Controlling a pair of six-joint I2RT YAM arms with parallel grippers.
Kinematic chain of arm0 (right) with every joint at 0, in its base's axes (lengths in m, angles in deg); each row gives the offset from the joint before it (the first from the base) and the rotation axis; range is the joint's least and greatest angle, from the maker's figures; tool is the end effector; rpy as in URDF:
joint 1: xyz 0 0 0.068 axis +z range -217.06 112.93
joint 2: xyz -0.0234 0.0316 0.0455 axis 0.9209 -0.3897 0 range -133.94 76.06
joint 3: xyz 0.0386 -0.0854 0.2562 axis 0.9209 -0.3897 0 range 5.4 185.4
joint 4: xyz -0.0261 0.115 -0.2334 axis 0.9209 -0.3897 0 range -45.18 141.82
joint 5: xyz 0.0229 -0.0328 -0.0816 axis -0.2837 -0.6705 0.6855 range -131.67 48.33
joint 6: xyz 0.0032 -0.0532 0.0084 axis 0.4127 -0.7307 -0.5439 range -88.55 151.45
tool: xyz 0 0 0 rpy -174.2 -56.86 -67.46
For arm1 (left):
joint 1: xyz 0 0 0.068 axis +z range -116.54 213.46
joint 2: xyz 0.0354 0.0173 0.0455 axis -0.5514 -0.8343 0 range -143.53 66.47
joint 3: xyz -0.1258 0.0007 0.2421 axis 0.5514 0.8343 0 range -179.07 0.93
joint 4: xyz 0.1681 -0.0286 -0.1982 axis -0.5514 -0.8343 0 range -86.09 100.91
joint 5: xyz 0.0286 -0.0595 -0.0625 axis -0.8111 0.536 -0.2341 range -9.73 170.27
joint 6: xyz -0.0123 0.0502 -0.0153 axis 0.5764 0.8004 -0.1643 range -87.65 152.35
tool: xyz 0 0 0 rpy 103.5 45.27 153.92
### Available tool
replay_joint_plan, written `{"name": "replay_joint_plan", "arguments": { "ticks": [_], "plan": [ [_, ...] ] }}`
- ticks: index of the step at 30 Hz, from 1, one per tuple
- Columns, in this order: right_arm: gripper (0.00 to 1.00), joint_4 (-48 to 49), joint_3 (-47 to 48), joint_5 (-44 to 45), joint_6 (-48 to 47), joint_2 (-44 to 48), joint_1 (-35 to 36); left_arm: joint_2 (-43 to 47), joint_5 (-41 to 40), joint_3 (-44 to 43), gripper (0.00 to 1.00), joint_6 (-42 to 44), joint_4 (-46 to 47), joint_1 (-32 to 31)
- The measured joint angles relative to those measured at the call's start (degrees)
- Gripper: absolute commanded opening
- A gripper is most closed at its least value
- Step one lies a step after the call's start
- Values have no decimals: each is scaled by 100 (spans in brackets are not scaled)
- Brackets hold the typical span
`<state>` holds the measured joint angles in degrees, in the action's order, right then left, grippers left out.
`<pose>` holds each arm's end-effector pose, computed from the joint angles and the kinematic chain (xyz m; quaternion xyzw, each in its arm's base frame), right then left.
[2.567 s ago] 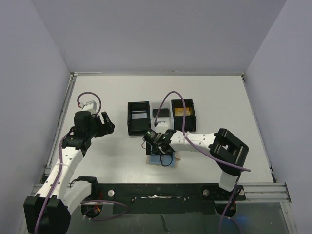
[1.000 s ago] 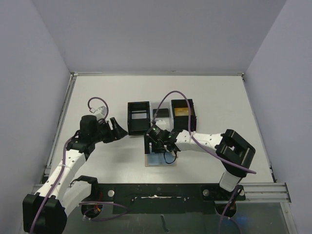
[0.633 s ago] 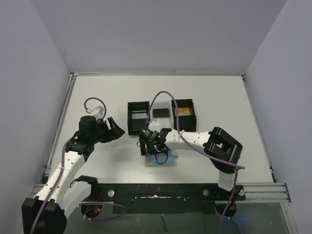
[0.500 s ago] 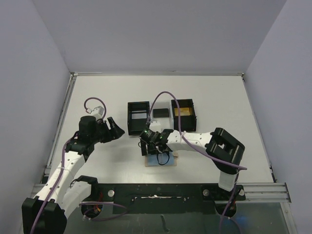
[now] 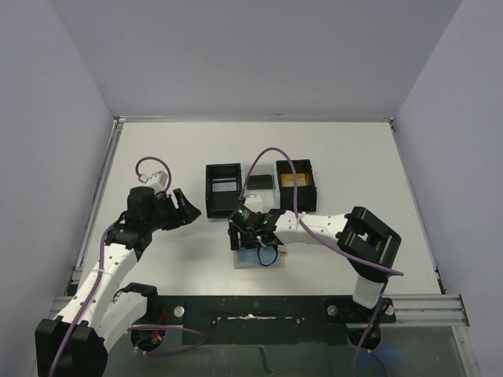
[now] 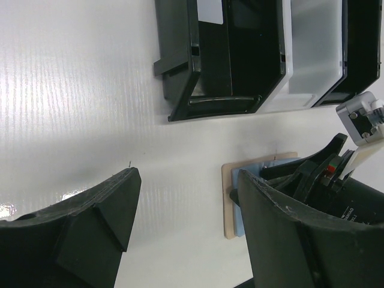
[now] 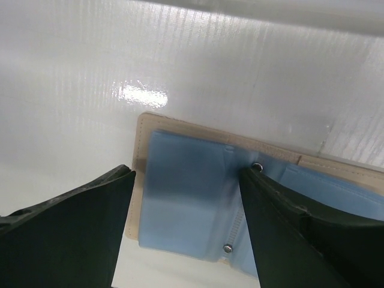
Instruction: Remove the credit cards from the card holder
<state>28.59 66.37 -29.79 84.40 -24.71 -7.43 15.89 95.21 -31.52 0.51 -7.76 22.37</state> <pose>0.1809 0.2942 0.1650 -0.0323 0.9670 0.1371 0.2124 0.1854 -0.0455 0.2333 -0.1024 0.8826 -0.2706 0.3706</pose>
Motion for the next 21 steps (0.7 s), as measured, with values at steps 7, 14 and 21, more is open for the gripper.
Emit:
{"name": "replay_joint_plan", "arguments": {
  "ticks": [7, 14, 21],
  "plan": [
    [65, -564, 470, 407, 0, -345, 162, -2, 0, 0, 65, 0, 0, 0],
    [45, -688, 531, 570, 17, -396, 199, -2, 0, 0, 65, 0, 2, 0],
    [35, -245, 138, 387, 17, -114, 114, -74, 2, 0, 65, 0, 2, 0]
  ]
}}
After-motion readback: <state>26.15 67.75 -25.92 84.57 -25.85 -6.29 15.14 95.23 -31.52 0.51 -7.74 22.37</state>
